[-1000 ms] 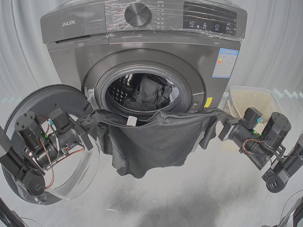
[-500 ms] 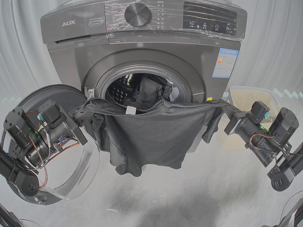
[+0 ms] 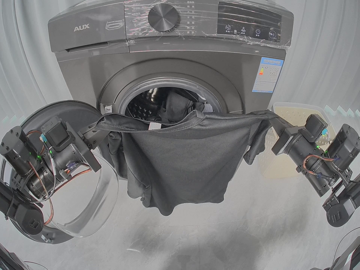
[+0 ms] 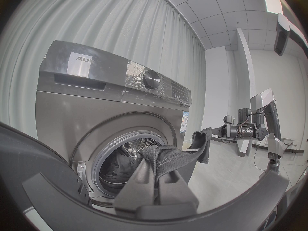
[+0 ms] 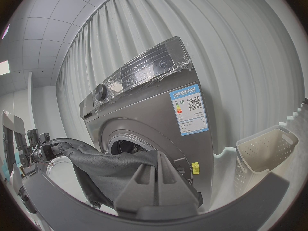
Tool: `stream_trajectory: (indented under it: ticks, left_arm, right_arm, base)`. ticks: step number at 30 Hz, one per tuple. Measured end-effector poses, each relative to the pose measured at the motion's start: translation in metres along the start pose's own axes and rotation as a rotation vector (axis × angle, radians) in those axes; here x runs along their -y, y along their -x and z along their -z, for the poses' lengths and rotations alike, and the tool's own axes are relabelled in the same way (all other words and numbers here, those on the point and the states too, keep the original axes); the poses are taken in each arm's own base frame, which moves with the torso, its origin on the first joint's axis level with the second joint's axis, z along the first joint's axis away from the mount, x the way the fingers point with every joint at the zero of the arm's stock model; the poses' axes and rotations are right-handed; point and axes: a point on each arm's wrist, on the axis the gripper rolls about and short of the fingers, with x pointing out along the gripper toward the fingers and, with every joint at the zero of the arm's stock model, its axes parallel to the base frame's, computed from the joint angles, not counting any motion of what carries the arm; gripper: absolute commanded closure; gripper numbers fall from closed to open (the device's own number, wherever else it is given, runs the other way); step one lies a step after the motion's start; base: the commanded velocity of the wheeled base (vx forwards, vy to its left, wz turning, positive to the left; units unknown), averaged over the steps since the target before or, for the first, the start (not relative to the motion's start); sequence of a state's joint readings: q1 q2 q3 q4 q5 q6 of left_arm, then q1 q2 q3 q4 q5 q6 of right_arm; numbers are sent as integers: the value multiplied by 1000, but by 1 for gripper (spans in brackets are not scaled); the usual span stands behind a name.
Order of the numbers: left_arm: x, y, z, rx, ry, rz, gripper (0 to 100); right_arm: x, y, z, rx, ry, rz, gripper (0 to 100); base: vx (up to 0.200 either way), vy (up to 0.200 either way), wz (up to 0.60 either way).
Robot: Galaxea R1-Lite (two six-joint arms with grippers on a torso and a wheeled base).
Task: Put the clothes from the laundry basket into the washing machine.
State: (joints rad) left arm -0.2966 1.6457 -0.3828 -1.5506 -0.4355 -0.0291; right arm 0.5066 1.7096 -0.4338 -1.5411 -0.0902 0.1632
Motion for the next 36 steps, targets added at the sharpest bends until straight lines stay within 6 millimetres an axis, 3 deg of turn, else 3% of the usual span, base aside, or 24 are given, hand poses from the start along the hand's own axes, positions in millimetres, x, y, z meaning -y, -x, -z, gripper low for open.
stream_trajectory:
  ticks: [7, 13, 14, 30, 36]
  left_arm:
    - [1, 0, 2, -7, 6, 3, 100]
    - [11, -13, 8, -11, 28, 29, 100]
    - [12, -15, 9, -12, 31, 30, 100]
    - [18, -45, 22, -12, 55, -61, 100]
    - [27, -52, 24, -13, 77, -79, 100]
  right_arm:
    - [-2, 3, 5, -24, -1, -6, 100]
    - [-14, 9, 28, -120, -13, -47, 100]
    - [-16, 9, 32, -136, -15, -52, 0]
    - [-44, 49, 101, -480, -17, -150, 0]
    - [-53, 39, 115, -493, -15, -171, 0]
  base:
    - [0, 0, 0]
    - [0, 0, 0]
    - [0, 0, 0]
    - [0, 0, 0]
    - [0, 0, 0]
